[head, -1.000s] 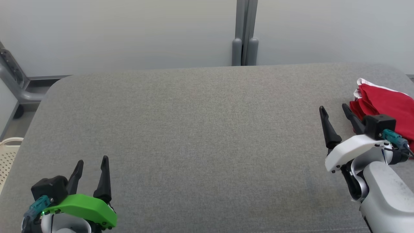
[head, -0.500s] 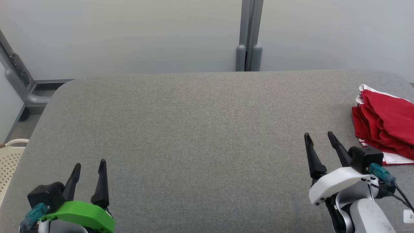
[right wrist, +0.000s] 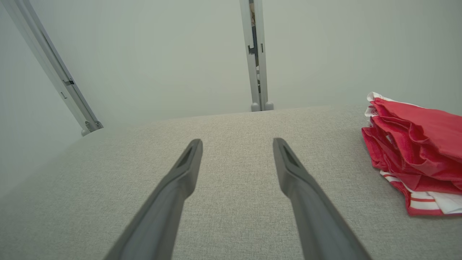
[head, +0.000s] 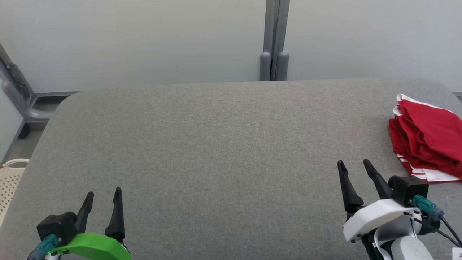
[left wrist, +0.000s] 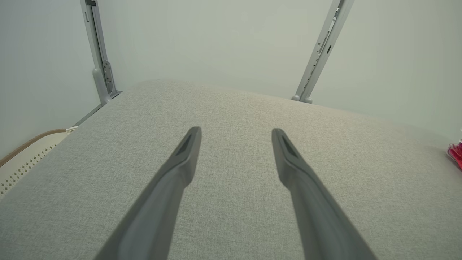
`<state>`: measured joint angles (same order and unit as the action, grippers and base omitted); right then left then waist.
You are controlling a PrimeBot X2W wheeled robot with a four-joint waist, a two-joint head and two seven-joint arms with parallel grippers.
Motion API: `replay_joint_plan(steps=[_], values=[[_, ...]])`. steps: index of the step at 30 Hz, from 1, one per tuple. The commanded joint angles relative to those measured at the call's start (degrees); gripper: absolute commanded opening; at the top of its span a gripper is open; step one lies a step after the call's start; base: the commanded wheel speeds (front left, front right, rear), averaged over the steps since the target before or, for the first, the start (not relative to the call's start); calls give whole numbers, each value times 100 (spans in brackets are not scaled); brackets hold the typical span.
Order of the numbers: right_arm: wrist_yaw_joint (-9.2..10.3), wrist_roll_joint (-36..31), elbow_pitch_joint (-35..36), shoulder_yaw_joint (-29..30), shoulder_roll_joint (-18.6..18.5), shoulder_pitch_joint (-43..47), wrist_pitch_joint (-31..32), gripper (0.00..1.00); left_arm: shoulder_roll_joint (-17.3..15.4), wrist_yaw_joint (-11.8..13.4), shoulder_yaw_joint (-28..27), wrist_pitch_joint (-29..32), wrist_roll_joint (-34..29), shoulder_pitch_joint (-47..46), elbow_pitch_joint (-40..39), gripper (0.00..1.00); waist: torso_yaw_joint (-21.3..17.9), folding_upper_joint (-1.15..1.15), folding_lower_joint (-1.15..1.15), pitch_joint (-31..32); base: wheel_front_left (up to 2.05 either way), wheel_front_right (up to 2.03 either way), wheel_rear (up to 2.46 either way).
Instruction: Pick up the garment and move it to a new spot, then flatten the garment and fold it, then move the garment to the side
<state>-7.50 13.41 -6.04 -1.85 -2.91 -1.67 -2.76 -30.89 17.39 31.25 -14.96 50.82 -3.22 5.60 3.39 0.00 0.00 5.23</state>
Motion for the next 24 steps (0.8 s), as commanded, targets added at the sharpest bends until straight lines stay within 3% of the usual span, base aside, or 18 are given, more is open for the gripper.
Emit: replay_joint_plan(steps=[1,15,16,24], values=[[3,15,38,-2,-4,41,6,100,12,-17,-12,-12,-21,58,8,100,-5,0,0,-2,0,0,0],[3,-42,89,36,-2,45,57,100,54,-55,66,-6,-93,-94,142,100,19,0,0,-23,0,0,0],[0,-6,61,33,1,1,63,0,57,-30,64,2,-66,-17,136,0,18,0,0,-23,0,0,0],[-1,493,-194,198,23,38,200,0,365,-175,-23,110,230,35,309,0,5,0,0,-44,0,0,0]])
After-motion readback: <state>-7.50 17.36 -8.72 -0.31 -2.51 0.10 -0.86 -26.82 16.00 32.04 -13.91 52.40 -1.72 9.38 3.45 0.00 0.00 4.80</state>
